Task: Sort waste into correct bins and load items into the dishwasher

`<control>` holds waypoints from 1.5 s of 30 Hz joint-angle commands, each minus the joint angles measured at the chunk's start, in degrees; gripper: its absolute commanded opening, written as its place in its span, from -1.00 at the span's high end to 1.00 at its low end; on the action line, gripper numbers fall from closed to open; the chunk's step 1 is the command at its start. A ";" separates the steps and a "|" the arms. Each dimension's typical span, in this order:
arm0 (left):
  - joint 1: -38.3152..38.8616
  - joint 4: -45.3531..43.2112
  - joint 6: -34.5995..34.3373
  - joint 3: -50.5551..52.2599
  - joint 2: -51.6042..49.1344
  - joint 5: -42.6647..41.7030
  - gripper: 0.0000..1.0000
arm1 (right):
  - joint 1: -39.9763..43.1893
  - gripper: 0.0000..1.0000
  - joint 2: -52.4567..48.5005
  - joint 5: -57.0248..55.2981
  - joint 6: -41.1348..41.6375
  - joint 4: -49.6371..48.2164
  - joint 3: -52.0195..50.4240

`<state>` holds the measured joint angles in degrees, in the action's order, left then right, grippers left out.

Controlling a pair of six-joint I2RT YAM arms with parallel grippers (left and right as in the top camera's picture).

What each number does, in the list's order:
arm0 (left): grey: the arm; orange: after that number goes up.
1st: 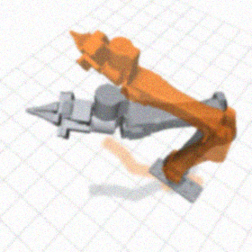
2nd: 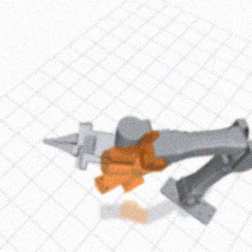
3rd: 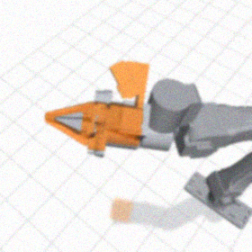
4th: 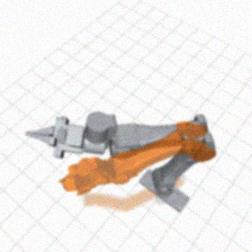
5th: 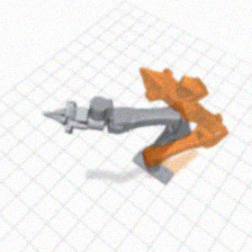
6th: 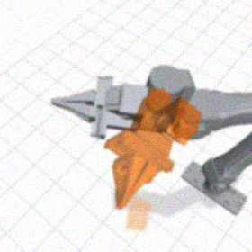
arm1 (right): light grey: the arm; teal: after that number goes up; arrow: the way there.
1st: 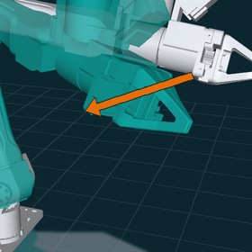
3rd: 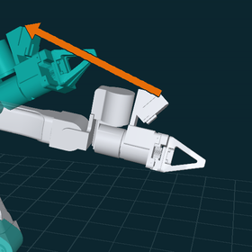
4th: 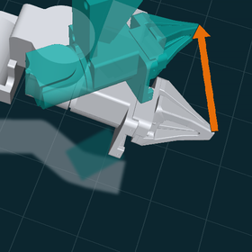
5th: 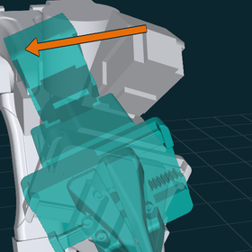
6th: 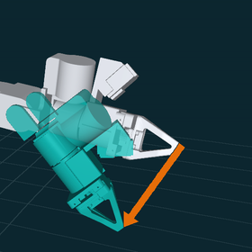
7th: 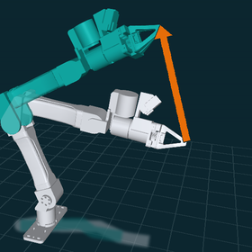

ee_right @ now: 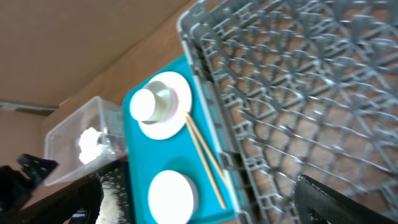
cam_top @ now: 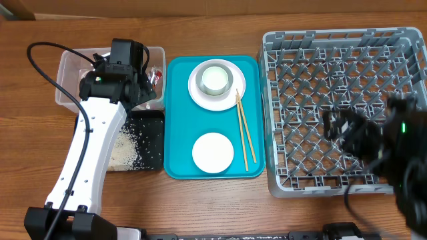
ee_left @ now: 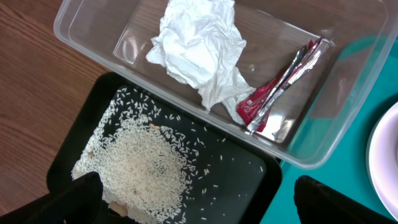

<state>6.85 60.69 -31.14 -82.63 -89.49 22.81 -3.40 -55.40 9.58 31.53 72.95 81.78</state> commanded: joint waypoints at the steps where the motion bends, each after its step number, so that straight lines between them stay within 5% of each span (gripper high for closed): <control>1: -0.09 -0.07 0.72 -0.70 0.28 1.09 -1.00 | 0.15 -1.00 -4.63 7.50 0.26 0.07 3.41; 7: -0.09 -0.04 0.72 -0.70 0.28 1.09 -1.00 | 0.09 -0.91 -11.82 10.36 -1.64 -1.40 3.39; 10: -0.07 -0.07 0.72 -0.70 0.28 1.09 -1.00 | -1.03 -0.06 -14.88 12.81 -3.04 -1.57 3.37; 11: -0.07 -0.04 0.72 -0.70 0.28 1.09 -1.00 | -1.88 0.50 -15.93 12.79 -3.02 -1.77 3.37; 12: -0.09 -0.04 0.72 -0.70 0.28 1.09 -1.00 | -2.64 0.71 -16.65 12.79 -3.02 -1.95 3.37; 16: -0.09 -0.04 0.72 -0.70 0.28 1.09 -1.00 | -8.33 0.88 -20.76 10.10 -2.99 -1.95 3.37; 29: -0.09 -0.04 0.72 -0.70 0.28 1.09 -1.00 | -28.35 0.79 -36.63 -7.69 0.22 -4.66 2.93; 45: -0.09 -0.07 0.72 -0.70 0.28 1.09 -1.00 | -31.06 0.62 -49.40 -12.76 -0.44 -12.28 2.82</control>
<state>6.85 60.66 -31.14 -82.63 -89.49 22.81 -33.85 -104.25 -1.26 31.27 61.69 83.66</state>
